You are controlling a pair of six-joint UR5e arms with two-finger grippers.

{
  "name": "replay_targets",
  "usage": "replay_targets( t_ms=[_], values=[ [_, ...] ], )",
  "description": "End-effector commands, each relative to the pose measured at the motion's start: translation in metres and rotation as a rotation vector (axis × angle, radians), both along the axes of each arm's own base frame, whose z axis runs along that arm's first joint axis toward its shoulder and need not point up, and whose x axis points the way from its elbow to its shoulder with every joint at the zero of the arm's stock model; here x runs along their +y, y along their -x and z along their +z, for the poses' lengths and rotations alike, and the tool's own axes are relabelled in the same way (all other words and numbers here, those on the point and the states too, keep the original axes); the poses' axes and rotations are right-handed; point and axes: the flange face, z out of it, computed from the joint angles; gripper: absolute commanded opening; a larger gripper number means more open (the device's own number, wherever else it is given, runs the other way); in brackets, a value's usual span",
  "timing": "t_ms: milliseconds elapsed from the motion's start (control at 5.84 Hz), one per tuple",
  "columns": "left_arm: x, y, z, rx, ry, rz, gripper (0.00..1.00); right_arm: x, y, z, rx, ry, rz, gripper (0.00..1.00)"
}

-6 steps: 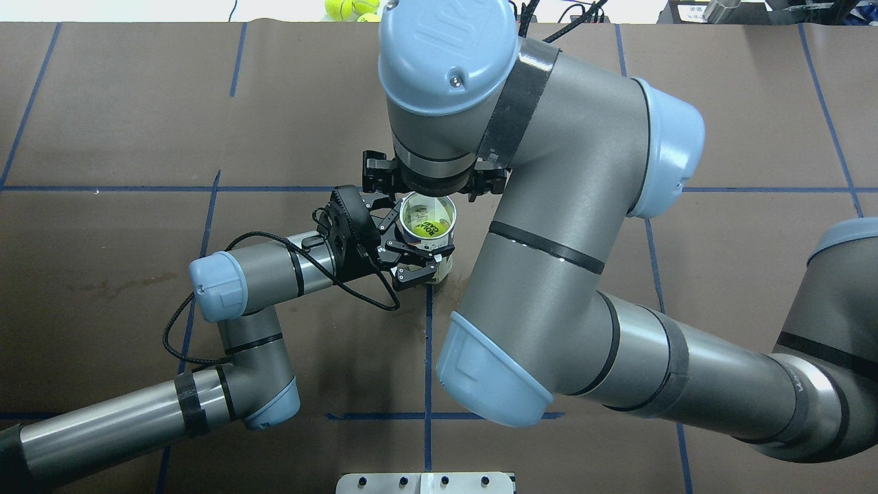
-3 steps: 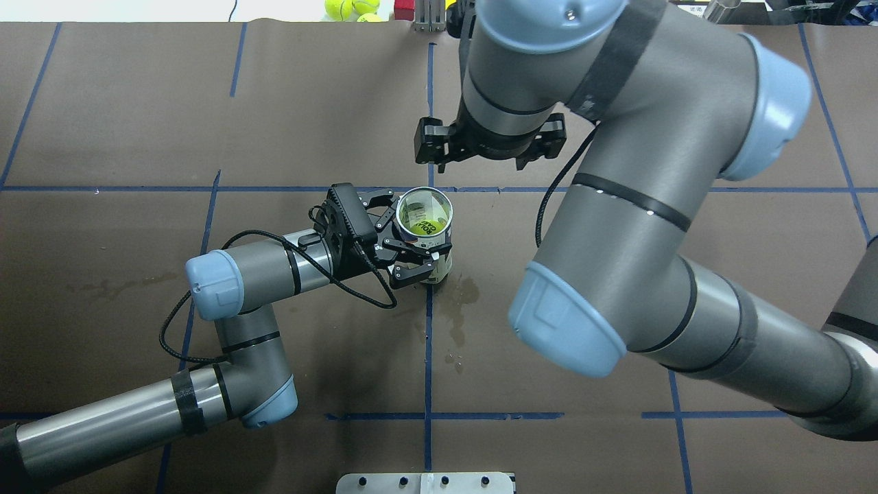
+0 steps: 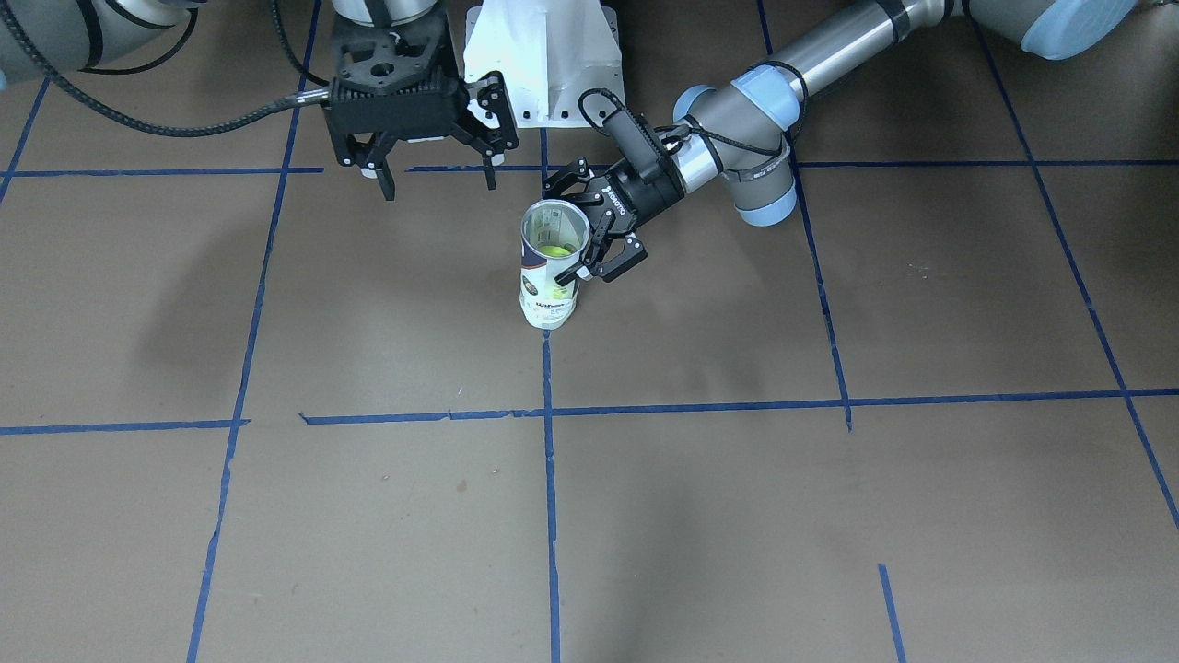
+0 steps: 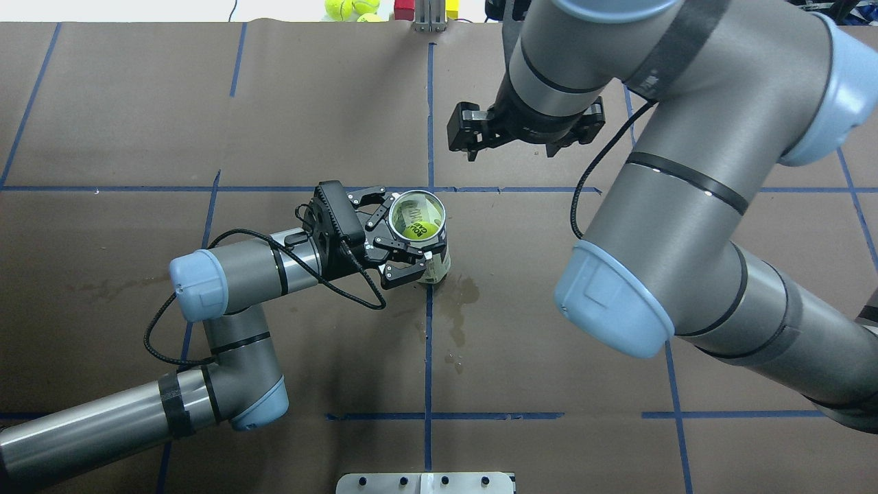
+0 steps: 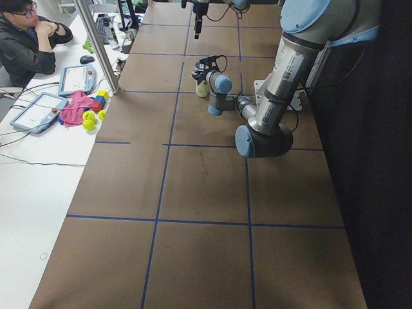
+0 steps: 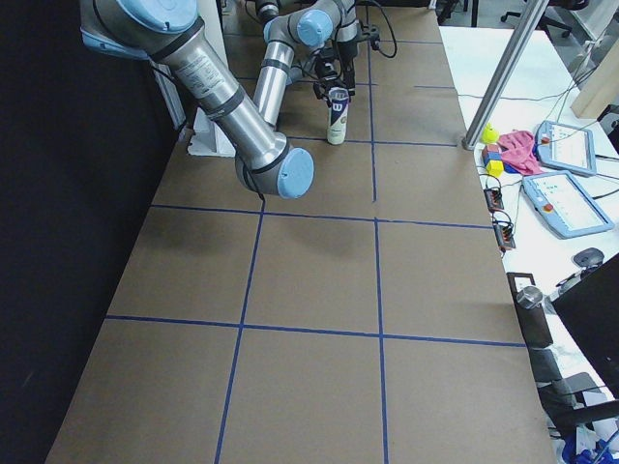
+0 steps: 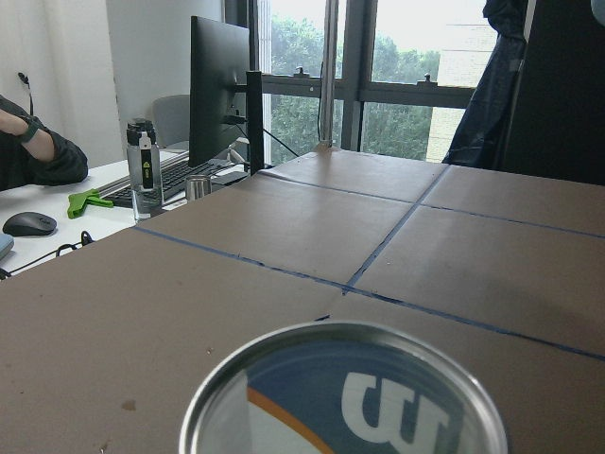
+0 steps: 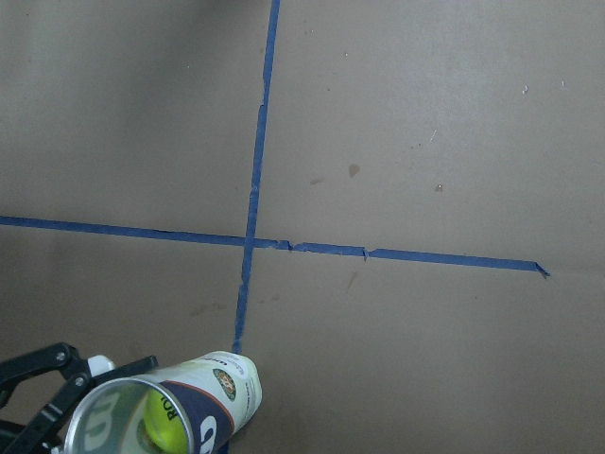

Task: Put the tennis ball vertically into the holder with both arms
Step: 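Release the second ball into the can and raise the right gripper, then lower the can upright onto the table with the left gripper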

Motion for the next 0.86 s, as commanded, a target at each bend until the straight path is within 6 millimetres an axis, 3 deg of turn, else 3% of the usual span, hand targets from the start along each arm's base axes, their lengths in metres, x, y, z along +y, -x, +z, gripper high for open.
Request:
replay_targets(
  t_ms=[0, 171, 342, 685],
  values=[
    [0.006, 0.010, -0.020, 0.045, -0.014, 0.003, 0.87, 0.000, -0.002, 0.006, 0.007, -0.001, -0.004, 1.00],
    [0.011, 0.021, -0.037, 0.075, -0.028, 0.003, 0.87, -0.003, -0.004, 0.014, 0.022, -0.012, -0.019, 1.00],
    [0.011, 0.024, -0.041, 0.070, -0.029, -0.004, 0.87, -0.006, -0.006, 0.023, 0.036, -0.017, -0.024, 1.00],
    [0.009, 0.020, -0.030, 0.046, -0.022, -0.007, 0.87, -0.010, -0.012, 0.025, 0.038, -0.023, -0.022, 1.00]
  ],
)
